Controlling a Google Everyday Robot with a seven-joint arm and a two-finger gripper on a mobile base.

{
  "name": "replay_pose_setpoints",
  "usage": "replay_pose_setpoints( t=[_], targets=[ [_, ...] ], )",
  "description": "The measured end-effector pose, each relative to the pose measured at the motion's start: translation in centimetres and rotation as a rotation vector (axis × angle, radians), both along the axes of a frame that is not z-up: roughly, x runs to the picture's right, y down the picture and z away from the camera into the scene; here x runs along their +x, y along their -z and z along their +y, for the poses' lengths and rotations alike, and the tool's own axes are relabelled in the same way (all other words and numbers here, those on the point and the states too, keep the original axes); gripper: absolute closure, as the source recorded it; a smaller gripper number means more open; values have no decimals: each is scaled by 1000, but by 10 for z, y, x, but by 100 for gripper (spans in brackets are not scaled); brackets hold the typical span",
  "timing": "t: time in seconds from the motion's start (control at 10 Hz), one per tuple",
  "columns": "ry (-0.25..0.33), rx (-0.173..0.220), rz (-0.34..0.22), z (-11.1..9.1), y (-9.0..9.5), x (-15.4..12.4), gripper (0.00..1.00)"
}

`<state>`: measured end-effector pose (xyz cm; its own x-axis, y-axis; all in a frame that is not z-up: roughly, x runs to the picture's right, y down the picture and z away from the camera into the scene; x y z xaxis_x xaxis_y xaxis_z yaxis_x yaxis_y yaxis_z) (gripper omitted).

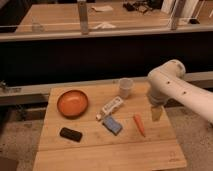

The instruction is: Place the bottle in the ceramic bowl

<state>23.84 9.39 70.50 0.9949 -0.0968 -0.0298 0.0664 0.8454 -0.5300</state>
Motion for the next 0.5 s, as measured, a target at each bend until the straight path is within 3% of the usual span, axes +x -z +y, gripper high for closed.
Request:
replay_pose_setpoints(
  t=[0.5],
  targets=[
    [98,11,-44,-15,-6,-44,20]
  ],
)
